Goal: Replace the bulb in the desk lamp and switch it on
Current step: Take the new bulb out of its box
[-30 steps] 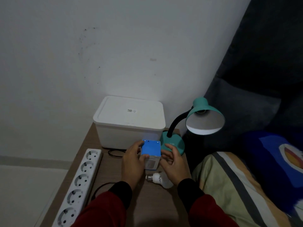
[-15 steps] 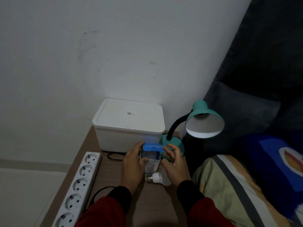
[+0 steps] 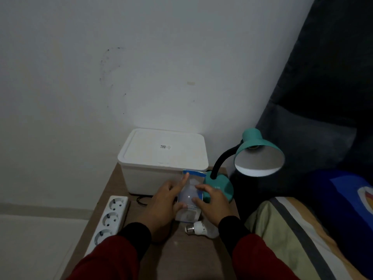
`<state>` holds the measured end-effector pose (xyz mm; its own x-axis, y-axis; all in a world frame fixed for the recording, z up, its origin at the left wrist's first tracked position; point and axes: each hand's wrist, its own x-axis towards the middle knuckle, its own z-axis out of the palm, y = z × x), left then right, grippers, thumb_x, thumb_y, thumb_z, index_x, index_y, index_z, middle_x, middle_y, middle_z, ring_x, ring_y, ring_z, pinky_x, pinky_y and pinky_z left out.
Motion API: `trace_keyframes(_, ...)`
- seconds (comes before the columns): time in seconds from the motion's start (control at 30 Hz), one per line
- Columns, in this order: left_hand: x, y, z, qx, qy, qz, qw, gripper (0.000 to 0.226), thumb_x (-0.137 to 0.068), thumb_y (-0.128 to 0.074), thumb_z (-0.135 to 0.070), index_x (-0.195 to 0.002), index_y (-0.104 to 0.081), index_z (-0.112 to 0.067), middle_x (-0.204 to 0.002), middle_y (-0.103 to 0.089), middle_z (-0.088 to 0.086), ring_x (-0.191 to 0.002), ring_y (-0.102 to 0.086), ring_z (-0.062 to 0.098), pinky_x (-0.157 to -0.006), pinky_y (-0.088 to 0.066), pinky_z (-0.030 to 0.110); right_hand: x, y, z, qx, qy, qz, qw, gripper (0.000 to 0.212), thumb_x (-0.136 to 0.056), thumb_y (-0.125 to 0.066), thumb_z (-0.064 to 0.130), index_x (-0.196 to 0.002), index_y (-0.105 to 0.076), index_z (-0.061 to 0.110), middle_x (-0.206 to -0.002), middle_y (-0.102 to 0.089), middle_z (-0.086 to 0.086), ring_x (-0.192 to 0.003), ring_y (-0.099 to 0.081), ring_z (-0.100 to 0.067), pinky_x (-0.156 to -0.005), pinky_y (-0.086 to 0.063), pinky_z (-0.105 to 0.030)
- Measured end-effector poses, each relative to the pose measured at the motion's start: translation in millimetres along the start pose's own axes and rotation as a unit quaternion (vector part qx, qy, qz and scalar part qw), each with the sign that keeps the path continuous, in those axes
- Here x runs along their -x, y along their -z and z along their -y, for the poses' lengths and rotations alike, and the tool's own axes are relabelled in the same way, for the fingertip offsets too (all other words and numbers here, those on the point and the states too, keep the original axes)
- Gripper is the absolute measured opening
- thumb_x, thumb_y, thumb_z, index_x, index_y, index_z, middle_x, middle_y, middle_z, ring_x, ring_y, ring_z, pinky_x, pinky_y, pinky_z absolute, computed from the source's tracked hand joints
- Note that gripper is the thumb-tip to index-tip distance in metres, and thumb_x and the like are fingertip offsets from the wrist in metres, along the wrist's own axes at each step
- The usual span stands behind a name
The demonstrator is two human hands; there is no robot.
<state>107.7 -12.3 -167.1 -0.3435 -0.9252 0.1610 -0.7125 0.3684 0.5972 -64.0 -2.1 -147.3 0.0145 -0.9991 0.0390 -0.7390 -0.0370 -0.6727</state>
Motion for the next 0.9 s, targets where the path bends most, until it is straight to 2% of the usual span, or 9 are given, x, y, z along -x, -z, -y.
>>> trace_keyframes(0.1,-2.1,0.3,2.0,0.023,0.013,0.016,1.0,0.09,-0.086,-0.063,-0.032,-0.135,0.009,-0.051,-0.092,-0.039,-0.003,-0.078,-0.038,0.002,-0.072,-0.032,0.008,-10.0,-2.6,1.6,0.032,-0.011,0.012,0.999,0.052,-0.075,-0.074,0.034,-0.124,-0.059,0.023,-0.123,-0.062,-0.002,-0.119,-0.051,-0.021,-0.099,-0.042,-0.029)
trace_keyframes(0.17,-2.3,-1.6,2.9,0.039,0.016,0.016,0.999,0.089,-0.086,-0.064,-0.031,-0.136,0.008,-0.051,-0.087,-0.035,-0.007,-0.075,-0.035,-0.004,-0.068,-0.031,0.003,-16.1,-5.1,2.0,0.043,-0.013,0.02,0.999,0.057,-0.07,-0.078,0.036,-0.122,-0.06,0.023,-0.121,-0.064,-0.001,-0.116,-0.054,-0.02,-0.099,-0.045,-0.031)
trace_keyframes(0.3,-3.3,-2.6,1.8,0.063,0.028,0.008,0.998,0.087,-0.086,-0.064,-0.03,-0.134,0.004,-0.055,-0.088,-0.035,-0.007,-0.084,-0.04,0.005,-0.072,-0.031,0.006,-24.4,-8.0,2.0,0.053,-0.016,0.027,0.998,0.056,-0.065,-0.082,0.035,-0.116,-0.064,0.02,-0.12,-0.065,-0.002,-0.112,-0.058,-0.019,-0.096,-0.048,-0.032)
trace_keyframes(0.43,-2.3,-3.5,-1.4,0.069,0.035,0.0,0.997,0.087,-0.087,-0.063,-0.028,-0.135,0.004,-0.054,-0.088,-0.035,-0.002,-0.076,-0.035,0.003,-0.066,-0.03,-0.002,-23.1,-12.4,2.1,0.037,-0.006,0.008,0.999,0.055,-0.062,-0.084,0.031,-0.112,-0.065,0.017,-0.113,-0.066,-0.004,-0.109,-0.057,-0.019,-0.093,-0.05,-0.029)
trace_keyframes(0.5,-1.4,-3.3,-3.1,0.068,0.041,-0.005,0.997,0.087,-0.087,-0.063,-0.028,-0.135,0.004,-0.054,-0.09,-0.036,-0.001,-0.08,-0.039,0.005,-0.065,-0.029,0.0,-20.3,-12.2,3.1,0.01,-0.001,-0.007,1.0,0.055,-0.063,-0.084,0.026,-0.113,-0.063,0.015,-0.112,-0.066,-0.004,-0.107,-0.058,-0.016,-0.092,-0.049,-0.026)
trace_keyframes(0.6,-1.0,-3.7,-4.9,0.073,0.046,-0.015,0.996,0.089,-0.086,-0.064,-0.026,-0.134,0.004,-0.056,-0.091,-0.037,-0.001,-0.084,-0.042,0.009,-0.076,-0.032,0.012,-13.1,-6.9,6.8,-0.046,0.004,-0.038,0.998,0.055,-0.066,-0.083,0.019,-0.115,-0.061,0.013,-0.114,-0.064,-0.004,-0.103,-0.057,-0.013,-0.091,-0.048,-0.024)
trace_keyframes(0.73,2.4,-3.8,-9.5,0.079,0.043,-0.024,0.996,0.088,-0.087,-0.063,-0.025,-0.133,0.004,-0.057,-0.093,-0.039,0.0,-0.084,-0.041,0.008,-0.08,-0.032,0.015,0.5,0.2,9.3,-0.106,0.012,-0.065,0.992,0.056,-0.068,-0.081,0.021,-0.119,-0.059,0.017,-0.116,-0.059,-0.001,-0.107,-0.057,-0.015,-0.093,-0.049,-0.028)
trace_keyframes(0.9,9.7,1.4,-19.4,0.082,0.045,-0.031,0.995,0.085,-0.089,-0.061,-0.02,-0.141,-0.001,-0.051,-0.113,-0.043,0.002,-0.101,-0.045,0.01,-0.092,-0.035,0.017,16.5,11.8,12.5,-0.146,0.016,-0.082,0.986,0.059,-0.077,-0.075,0.016,-0.131,-0.052,0.021,-0.115,-0.044,0.002,-0.104,-0.054,-0.013,-0.076,-0.048,-0.004)
